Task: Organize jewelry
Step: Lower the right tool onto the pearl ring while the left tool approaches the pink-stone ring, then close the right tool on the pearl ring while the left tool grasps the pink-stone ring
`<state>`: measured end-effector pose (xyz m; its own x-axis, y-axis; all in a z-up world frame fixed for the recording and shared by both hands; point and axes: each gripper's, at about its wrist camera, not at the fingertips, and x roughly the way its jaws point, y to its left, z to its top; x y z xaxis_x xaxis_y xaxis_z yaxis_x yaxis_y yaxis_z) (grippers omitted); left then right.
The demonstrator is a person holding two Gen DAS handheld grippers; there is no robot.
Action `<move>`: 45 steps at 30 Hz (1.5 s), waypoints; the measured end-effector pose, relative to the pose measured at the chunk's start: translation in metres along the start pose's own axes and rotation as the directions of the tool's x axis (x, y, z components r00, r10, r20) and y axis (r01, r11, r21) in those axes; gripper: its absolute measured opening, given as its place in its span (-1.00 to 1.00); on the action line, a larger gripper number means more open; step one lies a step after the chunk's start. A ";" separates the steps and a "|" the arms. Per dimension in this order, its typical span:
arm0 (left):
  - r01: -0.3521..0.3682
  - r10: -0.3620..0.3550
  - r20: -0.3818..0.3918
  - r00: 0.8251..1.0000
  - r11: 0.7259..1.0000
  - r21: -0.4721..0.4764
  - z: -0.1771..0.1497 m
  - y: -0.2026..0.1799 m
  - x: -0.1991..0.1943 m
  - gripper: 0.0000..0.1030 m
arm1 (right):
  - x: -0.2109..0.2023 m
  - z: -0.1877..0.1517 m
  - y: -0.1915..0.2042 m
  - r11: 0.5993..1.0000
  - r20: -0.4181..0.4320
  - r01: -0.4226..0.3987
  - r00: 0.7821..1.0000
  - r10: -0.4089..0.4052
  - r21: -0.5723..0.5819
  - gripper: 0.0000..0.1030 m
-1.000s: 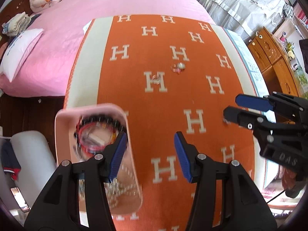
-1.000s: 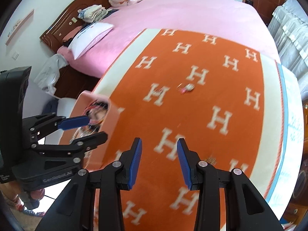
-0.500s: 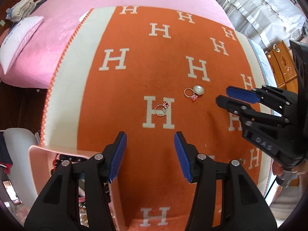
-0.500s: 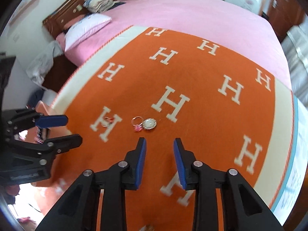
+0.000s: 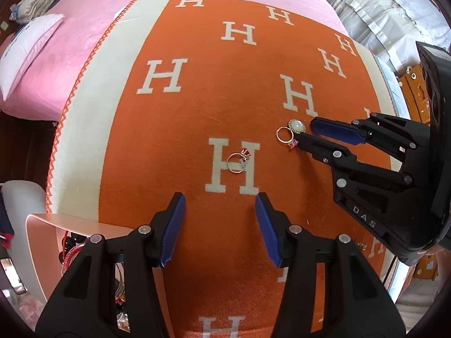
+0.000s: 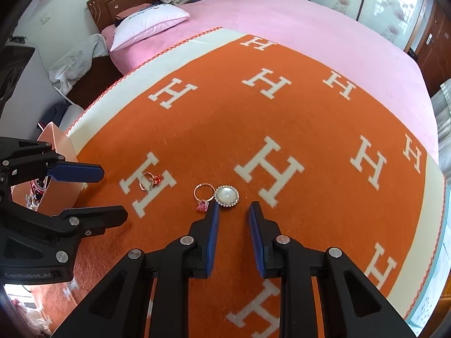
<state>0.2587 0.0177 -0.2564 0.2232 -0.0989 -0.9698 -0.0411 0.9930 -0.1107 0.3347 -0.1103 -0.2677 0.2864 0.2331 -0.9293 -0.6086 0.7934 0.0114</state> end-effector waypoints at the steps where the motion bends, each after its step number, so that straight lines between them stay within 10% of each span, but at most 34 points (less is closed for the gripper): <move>1: 0.001 -0.001 0.002 1.000 1.000 -0.003 0.001 0.000 0.000 -0.06 | 0.000 0.000 0.001 1.000 0.002 -0.001 1.000 0.001 -0.003 -0.57; 17: -0.002 0.003 0.026 1.000 1.000 -0.004 0.006 0.001 -0.004 -0.06 | -0.001 -0.001 0.013 0.999 0.048 0.029 0.998 -0.028 -0.027 -0.65; 34: -0.060 0.055 0.046 0.997 0.991 0.120 0.016 -0.021 0.011 -0.08 | -0.049 -0.048 -0.033 0.966 0.103 -0.038 0.995 0.012 0.256 -0.66; 45: -0.072 0.058 0.094 0.994 0.984 0.161 0.018 -0.031 0.014 -0.58 | -0.082 -0.090 -0.046 0.918 0.141 -0.075 0.990 0.021 0.389 -0.66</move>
<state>0.2801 -0.0131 -0.2626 0.3107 -0.0348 -0.9499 0.1004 0.9949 -0.0036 0.2731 -0.2167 -0.2252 0.3749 0.3271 -0.8674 -0.2926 0.9296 0.2241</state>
